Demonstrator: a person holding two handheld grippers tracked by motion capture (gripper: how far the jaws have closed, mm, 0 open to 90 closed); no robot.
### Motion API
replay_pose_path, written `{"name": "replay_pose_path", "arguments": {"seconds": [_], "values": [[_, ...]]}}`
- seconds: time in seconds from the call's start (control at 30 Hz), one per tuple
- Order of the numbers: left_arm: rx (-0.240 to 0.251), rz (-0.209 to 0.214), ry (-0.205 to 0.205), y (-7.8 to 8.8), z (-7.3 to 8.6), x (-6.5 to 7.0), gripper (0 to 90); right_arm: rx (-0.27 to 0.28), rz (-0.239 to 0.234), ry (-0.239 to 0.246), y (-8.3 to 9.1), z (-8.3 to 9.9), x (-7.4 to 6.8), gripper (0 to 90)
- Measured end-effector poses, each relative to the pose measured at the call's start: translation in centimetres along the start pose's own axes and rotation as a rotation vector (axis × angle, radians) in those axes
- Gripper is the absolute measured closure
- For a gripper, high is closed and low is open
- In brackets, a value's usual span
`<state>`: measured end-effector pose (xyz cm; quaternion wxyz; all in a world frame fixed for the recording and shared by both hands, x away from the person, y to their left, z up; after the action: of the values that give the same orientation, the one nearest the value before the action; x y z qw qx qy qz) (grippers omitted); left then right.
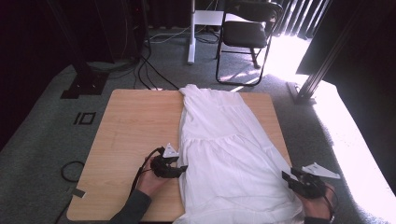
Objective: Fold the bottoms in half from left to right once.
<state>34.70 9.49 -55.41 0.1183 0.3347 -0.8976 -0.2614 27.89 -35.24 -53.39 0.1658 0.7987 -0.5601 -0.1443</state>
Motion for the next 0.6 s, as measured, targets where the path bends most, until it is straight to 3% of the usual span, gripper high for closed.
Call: {"name": "replay_pose_path", "arguments": {"seconds": [0.17,0.33,0.37,0.43,0.5,0.6], "values": [[0.002,0.002,-0.007,-0.2,-0.2,0.3,43.5,-0.034,-0.093,-0.008,-5.3,-1.4,-0.7,52.6],[0.000,-0.003,-0.009,0.0,-0.2,0.0,43.5,-0.108,-0.120,0.015,-10.0,-1.6,-0.9,47.6],[0.002,-0.005,-0.009,0.1,-0.1,-0.1,43.4,-0.129,-0.117,0.022,-10.6,-1.4,-1.0,50.8],[0.002,-0.011,-0.006,0.2,0.0,-0.2,43.5,-0.157,-0.111,0.050,-10.9,-1.3,-1.3,74.1],[0.003,-0.012,0.000,0.3,0.1,-0.4,43.5,-0.133,-0.109,0.059,-10.3,-1.6,-1.6,88.1],[0.004,-0.013,0.006,0.3,0.1,-0.5,43.5,-0.079,-0.097,0.083,-8.7,-2.5,-1.7,89.7]]}}
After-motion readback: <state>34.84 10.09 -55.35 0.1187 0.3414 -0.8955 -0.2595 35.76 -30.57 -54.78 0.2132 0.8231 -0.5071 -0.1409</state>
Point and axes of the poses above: each handheld gripper's, and its own axes: y roughly backward along the jaws, z roughly out of its underside, x roughly to its right, the point moved 4 cm from there along -y, roughly forward along the jaws, and after that the axes turned 13 degrees about x, right-handed, at the moved point
